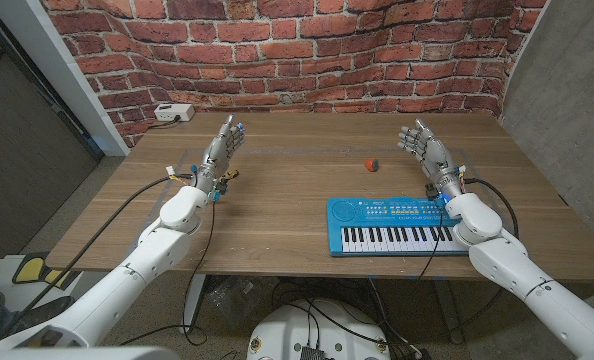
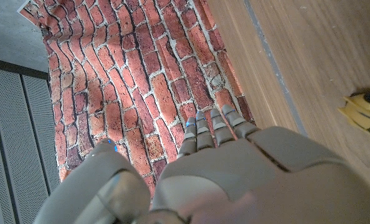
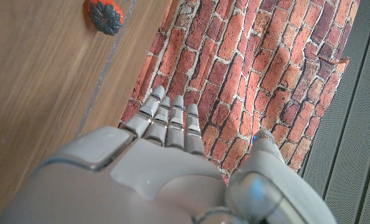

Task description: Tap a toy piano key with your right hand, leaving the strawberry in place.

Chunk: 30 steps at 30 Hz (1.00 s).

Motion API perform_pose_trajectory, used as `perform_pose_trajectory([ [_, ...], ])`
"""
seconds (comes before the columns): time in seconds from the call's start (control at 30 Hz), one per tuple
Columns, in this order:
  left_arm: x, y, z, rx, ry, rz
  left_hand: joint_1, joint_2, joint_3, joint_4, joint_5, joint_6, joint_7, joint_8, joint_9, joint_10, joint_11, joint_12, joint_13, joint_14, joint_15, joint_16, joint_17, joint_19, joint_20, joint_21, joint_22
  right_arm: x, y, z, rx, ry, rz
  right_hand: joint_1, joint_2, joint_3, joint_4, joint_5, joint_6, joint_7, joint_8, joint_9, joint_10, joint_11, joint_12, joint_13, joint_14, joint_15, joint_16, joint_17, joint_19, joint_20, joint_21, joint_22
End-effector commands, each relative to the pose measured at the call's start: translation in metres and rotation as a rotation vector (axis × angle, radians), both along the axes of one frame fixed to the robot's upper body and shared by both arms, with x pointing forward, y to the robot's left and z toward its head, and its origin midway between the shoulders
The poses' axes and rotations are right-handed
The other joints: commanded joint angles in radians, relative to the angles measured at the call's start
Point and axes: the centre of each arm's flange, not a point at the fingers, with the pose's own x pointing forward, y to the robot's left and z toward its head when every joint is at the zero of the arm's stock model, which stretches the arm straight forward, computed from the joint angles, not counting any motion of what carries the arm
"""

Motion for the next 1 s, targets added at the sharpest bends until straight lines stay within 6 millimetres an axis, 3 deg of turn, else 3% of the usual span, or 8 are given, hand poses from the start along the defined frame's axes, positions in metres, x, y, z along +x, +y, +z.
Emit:
perform_pose_trajectory([
  [0.03, 0.0, -0.001, -0.003, -0.008, -0.004, -0.029, 0.007, -0.004, 0.003, -0.007, 0.001, 0.012, 0.0, 0.004, 0.001, 0.013, 0.003, 0.004, 0.002, 0.018, -0.002, 0.007, 0.004, 0.011, 0.0, -0.002, 0.002, -0.017, -0.008, -0.009, 0.016, 0.001, -0.016, 0.0, -0.003, -0.004, -0.001, 0.005, 0.008, 0.0, 0.007, 0.004, 0.012, -0.002, 0.009, 0.002, 0.008, -0.002, 0.003, 0.005, 0.013, -0.003, 0.001, 0.004],
  [1.0, -0.002, -0.005, 0.0, 0.01, -0.007, -0.033, 0.015, 0.002, 0.001, -0.01, -0.001, 0.032, 0.003, 0.001, 0.001, 0.029, 0.0, 0.0, 0.003, 0.033, 0.001, 0.0, 0.004, 0.024, 0.002, -0.011, 0.002, -0.053, -0.018, -0.026, 0.005, -0.011, -0.031, -0.006, -0.003, -0.007, 0.001, 0.006, 0.022, 0.001, 0.009, 0.005, 0.034, 0.001, 0.014, 0.002, 0.034, -0.006, 0.005, 0.005, 0.044, 0.001, 0.0, 0.004],
])
